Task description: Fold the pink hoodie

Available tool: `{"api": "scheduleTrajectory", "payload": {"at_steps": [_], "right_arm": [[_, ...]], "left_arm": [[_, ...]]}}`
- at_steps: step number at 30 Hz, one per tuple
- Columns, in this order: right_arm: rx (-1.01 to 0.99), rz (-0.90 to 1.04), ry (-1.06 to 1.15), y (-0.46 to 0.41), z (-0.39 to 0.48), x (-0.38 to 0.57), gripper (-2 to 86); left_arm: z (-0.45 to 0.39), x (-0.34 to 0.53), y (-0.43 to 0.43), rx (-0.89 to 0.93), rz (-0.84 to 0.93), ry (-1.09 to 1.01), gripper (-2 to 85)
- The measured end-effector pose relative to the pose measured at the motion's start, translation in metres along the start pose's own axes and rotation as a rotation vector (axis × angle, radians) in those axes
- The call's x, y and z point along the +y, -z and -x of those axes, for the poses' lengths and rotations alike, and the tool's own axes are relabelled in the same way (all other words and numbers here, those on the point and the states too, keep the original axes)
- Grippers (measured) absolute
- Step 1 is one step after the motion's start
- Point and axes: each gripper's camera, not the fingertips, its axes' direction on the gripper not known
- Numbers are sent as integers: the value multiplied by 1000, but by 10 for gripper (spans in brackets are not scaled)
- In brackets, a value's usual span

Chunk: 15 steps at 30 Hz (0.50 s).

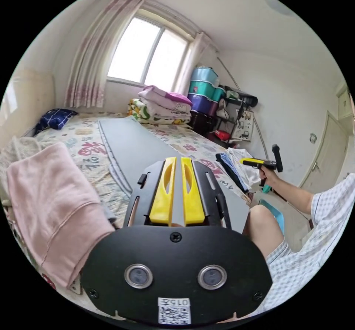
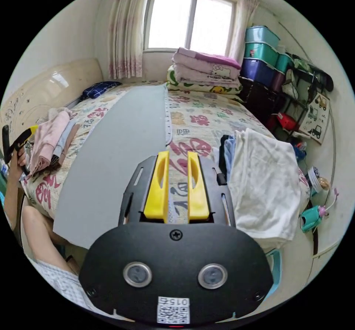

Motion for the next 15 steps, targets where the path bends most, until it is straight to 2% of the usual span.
{"api": "scheduleTrajectory", "payload": {"at_steps": [6, 15], "right_arm": [[115, 50, -100, 30, -101, -99, 103], [176, 35, -96, 57, -164, -286, 124]], "left_arm": [[-80, -65, -151, 162, 150, -76, 51], [-188, -195, -355, 348, 328, -203, 59]]}}
